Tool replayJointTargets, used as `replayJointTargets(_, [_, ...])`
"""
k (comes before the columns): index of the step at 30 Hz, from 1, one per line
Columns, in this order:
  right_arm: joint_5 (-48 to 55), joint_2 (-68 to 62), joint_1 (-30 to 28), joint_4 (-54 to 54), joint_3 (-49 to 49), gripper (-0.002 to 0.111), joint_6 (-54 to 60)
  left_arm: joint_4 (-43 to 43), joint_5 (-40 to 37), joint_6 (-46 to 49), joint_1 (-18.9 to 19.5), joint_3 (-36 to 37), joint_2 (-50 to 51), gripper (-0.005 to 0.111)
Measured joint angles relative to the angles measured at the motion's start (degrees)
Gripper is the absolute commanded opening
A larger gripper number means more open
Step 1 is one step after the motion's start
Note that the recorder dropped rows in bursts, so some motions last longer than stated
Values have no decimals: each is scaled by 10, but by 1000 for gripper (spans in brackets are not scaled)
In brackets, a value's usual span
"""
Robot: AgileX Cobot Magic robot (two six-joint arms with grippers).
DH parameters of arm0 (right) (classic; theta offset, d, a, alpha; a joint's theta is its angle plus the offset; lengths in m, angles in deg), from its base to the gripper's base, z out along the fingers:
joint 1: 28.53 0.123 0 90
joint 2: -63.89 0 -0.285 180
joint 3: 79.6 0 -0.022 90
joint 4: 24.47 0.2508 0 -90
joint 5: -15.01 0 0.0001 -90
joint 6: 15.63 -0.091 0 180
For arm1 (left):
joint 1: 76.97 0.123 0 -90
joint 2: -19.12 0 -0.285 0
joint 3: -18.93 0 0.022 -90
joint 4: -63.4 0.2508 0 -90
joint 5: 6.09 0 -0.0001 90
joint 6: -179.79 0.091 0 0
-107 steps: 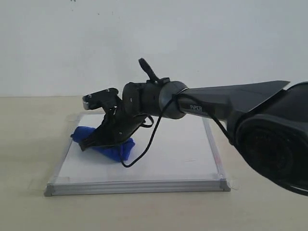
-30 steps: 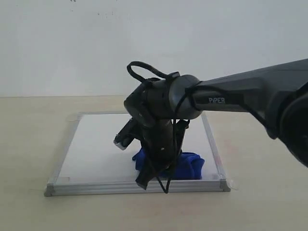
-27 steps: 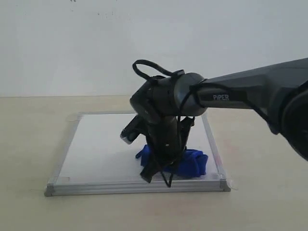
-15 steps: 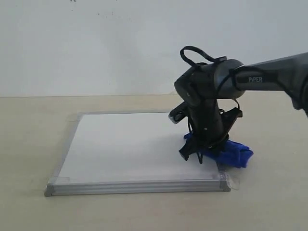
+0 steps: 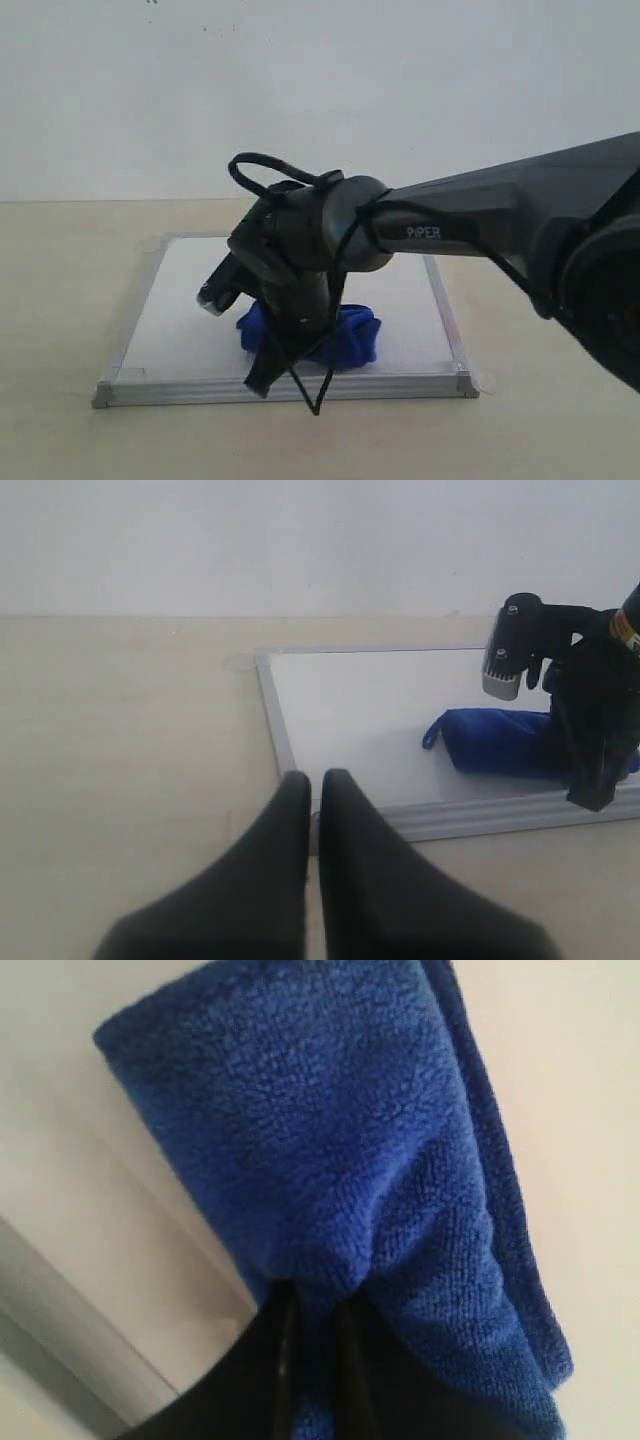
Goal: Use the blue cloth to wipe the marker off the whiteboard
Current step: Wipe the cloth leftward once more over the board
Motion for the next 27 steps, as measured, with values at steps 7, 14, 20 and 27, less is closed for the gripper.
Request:
replayJointTargets(7, [-15, -2, 8, 22, -17, 0, 8, 0, 0, 0, 0, 0, 0, 4])
replayJointTargets(14, [-16, -58, 12, 166, -147, 0, 52, 0, 0, 0, 0, 0, 0, 4])
replayJointTargets(20, [24, -163, 13, 176, -333, 0, 31, 0, 0, 0, 0, 0, 0, 4])
replayJointTargets(27, [44, -218, -21, 198, -434, 0, -81, 0, 0, 0, 0, 0, 0, 4])
